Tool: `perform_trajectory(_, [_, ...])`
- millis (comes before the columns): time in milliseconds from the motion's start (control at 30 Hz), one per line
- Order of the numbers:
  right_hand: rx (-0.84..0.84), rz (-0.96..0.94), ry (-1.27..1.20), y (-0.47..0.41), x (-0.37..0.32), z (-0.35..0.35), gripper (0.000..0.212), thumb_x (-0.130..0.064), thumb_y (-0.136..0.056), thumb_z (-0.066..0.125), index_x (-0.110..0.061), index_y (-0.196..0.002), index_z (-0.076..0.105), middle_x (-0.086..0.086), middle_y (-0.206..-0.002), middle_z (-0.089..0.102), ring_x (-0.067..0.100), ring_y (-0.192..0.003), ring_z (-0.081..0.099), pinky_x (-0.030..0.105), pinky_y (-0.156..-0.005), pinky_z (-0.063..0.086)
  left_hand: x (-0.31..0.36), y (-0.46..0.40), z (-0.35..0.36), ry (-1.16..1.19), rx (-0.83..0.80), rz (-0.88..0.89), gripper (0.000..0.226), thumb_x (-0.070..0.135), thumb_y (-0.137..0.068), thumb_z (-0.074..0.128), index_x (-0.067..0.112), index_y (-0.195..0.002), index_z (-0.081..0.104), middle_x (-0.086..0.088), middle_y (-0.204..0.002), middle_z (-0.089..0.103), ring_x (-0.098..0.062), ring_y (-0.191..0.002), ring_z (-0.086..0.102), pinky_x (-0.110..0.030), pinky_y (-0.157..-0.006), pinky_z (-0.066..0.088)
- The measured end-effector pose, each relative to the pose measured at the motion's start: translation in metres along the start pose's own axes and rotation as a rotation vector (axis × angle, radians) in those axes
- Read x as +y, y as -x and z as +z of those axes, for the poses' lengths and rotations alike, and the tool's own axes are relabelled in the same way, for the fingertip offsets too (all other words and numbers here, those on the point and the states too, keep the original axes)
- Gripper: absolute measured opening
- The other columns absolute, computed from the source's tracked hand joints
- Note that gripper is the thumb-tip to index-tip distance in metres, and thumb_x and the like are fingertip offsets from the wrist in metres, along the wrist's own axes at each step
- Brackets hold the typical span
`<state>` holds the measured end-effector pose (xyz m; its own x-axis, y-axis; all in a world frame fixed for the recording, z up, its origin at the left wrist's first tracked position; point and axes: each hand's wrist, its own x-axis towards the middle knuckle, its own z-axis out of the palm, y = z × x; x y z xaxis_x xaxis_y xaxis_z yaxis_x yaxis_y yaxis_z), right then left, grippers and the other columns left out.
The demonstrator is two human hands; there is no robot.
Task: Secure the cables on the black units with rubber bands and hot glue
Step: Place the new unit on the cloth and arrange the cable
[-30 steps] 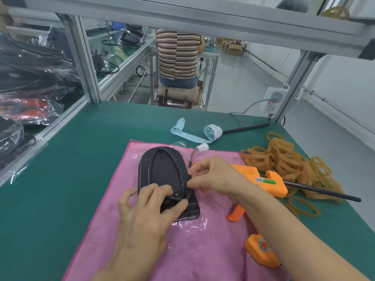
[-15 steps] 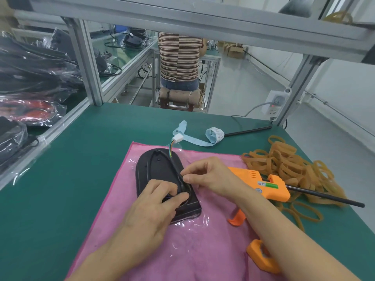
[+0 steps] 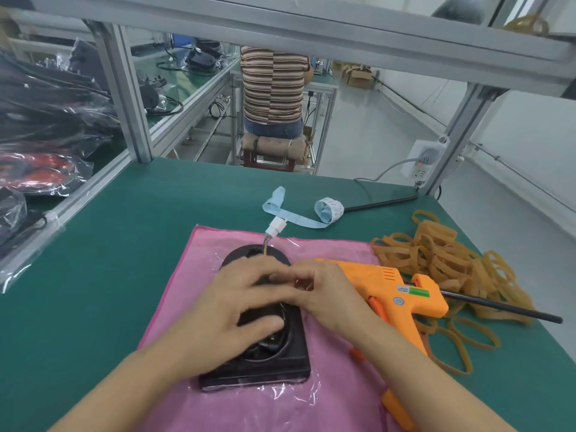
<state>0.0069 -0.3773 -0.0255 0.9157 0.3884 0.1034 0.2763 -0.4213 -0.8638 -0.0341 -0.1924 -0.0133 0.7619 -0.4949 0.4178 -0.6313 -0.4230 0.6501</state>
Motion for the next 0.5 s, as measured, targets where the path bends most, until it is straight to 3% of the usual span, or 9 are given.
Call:
perform_trajectory(67, [-0.017,0.007,-0.035,-0.001,-0.001,-0.001,0.003,-0.013,-0.082,0.074,-0.015,-0.08,0.074,0.012,-0.075,0.067,0.012,-0.071,0.05,0.049,-0.073,0.047,-0.004,0.007,0.009,0.043,-0.028,-0.04,0.035,0.044,-0.08,0.065,0.027,-0.109,0.075,0.024,-0.135,0.051,0.007,-0.132,0.033,-0.03,-0.115,0.022])
perform_trajectory(133, [-0.026,0.004,-0.038,-0.003,-0.003,-0.002,0.006,-0.014,-0.08,0.073,-0.009,-0.083,0.074,0.022,-0.083,0.068,0.014,-0.074,0.052,0.054,-0.077,0.047,-0.006,0.012,0.015,0.044,0.003,-0.072,0.041,0.054,-0.073,0.065,0.031,-0.105,0.075,0.029,-0.134,0.05,0.008,-0.135,0.031,-0.029,-0.116,0.016])
perform_trajectory(267, [-0.001,0.004,-0.002,-0.005,-0.005,0.002,0.009,-0.014,-0.08,0.074,-0.01,-0.088,0.075,0.022,-0.085,0.069,0.025,-0.071,0.058,0.055,-0.079,0.05,-0.003,0.014,0.026,-0.022,0.116,-0.14,0.037,0.055,-0.072,0.061,0.029,-0.094,0.077,0.026,-0.127,0.053,0.005,-0.13,0.039,-0.028,-0.118,0.01])
perform_trajectory(367, [-0.013,0.008,-0.043,-0.001,-0.011,0.002,0.013,-0.008,-0.082,0.073,-0.01,-0.095,0.076,0.019,-0.084,0.07,0.016,-0.073,0.053,0.048,-0.077,0.048,0.0,0.014,0.029,-0.071,0.169,-0.177,0.036,0.047,-0.08,0.05,0.028,-0.088,0.079,0.025,-0.121,0.059,0.007,-0.125,0.043,-0.022,-0.119,0.008])
perform_trajectory(433, [-0.046,-0.012,0.044,0.007,-0.012,-0.003,0.019,-0.008,-0.083,0.071,-0.014,-0.1,0.076,0.005,-0.08,0.067,0.008,-0.074,0.053,0.037,-0.077,0.046,0.0,0.013,0.028,-0.124,0.142,-0.183,0.038,0.047,-0.083,0.046,0.029,-0.088,0.079,0.025,-0.117,0.061,0.01,-0.124,0.041,-0.021,-0.119,0.006])
perform_trajectory(500, [0.034,-0.062,0.115,0.024,-0.012,-0.01,0.019,-0.012,-0.082,0.072,-0.024,-0.097,0.077,-0.008,-0.085,0.064,0.001,-0.079,0.056,0.022,-0.077,0.044,-0.002,0.011,0.023,-0.095,0.09,-0.216,0.031,0.048,-0.091,0.051,0.033,-0.092,0.078,0.03,-0.119,0.059,0.016,-0.125,0.037,-0.018,-0.118,0.004])
